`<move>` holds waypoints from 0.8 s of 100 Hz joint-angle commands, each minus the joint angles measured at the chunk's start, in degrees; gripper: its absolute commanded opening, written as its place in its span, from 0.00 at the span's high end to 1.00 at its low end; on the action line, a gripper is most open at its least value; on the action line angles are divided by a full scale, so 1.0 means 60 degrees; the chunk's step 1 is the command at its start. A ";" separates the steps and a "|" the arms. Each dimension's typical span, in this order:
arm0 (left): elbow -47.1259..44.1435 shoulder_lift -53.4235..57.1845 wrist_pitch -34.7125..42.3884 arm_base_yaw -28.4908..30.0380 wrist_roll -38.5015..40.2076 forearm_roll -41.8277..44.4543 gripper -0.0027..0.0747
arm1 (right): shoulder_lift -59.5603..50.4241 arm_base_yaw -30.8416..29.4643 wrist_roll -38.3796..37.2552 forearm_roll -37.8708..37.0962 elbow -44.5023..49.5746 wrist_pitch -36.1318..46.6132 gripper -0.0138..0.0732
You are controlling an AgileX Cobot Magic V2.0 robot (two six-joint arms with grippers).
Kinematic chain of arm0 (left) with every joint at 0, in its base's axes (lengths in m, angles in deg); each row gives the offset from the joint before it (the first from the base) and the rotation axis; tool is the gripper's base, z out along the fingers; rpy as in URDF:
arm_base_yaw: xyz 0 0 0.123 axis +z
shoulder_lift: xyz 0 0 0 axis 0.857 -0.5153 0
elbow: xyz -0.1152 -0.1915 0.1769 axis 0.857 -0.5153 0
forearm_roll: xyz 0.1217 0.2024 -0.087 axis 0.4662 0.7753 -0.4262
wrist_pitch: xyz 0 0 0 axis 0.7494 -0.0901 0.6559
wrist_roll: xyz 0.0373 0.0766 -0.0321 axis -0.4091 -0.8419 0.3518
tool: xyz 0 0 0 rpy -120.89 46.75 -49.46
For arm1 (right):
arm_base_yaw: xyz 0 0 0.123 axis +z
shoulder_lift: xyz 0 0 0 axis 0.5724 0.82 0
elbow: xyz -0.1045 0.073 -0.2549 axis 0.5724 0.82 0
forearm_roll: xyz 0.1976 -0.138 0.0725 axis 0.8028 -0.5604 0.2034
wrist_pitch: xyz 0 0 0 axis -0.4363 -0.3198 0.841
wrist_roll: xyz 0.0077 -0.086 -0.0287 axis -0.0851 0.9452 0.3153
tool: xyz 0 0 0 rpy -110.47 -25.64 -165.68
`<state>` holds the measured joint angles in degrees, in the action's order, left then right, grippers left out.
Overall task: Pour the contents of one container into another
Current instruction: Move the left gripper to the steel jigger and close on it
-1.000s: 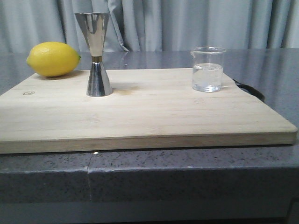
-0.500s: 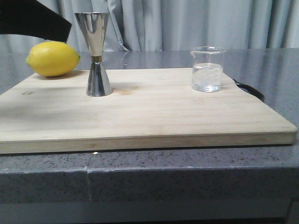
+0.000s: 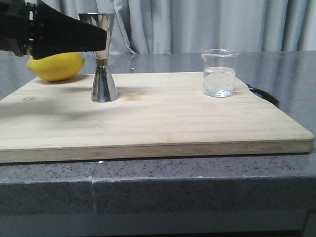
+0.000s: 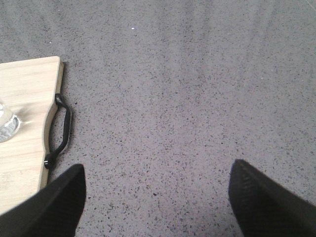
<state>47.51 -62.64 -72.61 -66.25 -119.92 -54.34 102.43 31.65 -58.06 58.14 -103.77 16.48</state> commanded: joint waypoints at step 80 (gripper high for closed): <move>0.1574 -0.1057 -0.1201 -0.0484 -0.0261 -0.0776 0.63 | 0.0116 -0.0032 0.0131 -0.0044 -0.0324 0.0620 0.22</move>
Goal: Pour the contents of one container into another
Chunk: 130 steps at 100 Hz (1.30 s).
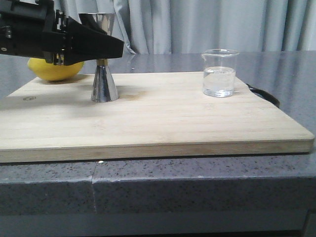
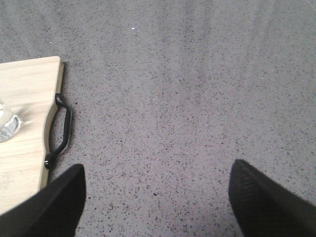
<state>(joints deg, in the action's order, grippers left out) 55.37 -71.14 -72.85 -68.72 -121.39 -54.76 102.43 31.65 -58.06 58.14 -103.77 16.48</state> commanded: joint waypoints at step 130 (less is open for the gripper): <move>0.0286 0.1374 -0.1099 -0.0832 0.0222 -0.0706 0.69 | 0.4745 0.2191 0.6366 0.5840 -0.1444 0.1697 0.22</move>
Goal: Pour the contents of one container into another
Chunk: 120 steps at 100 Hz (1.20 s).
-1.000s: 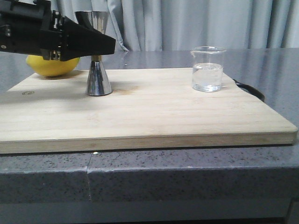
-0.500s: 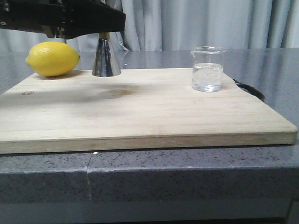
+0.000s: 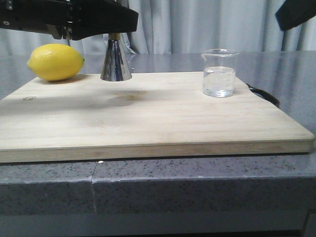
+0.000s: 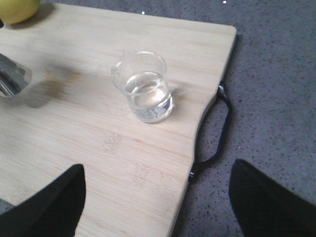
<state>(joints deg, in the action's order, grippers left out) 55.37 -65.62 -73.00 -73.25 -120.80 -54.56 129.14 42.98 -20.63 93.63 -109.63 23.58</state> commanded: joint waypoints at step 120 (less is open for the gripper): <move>0.0286 0.0455 -0.1061 -0.0077 0.0123 -0.0739 0.70 | 0.3251 0.3646 -0.4030 -0.2797 0.2762 1.2257 0.22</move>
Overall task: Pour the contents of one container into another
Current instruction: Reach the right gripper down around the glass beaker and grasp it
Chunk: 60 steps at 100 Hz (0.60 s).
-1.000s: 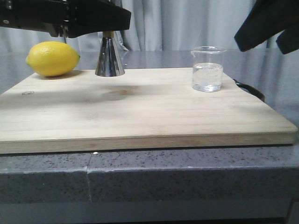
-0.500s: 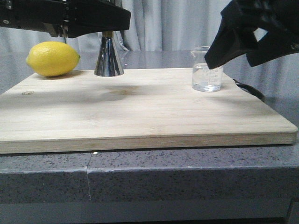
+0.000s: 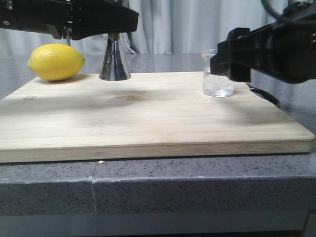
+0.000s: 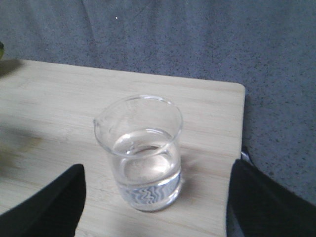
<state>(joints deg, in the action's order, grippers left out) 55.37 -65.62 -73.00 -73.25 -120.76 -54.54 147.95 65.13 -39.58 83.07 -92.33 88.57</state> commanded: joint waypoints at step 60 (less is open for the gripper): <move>0.0286 0.0455 -0.1061 -0.0077 0.0117 -0.0742 0.70 | 0.1866 -0.1904 -0.3747 -0.6062 -0.0347 0.3187 0.22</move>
<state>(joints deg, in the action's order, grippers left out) 55.37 -65.62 -73.00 -73.25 -120.76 -54.54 159.54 54.13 -61.59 49.42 -92.77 100.82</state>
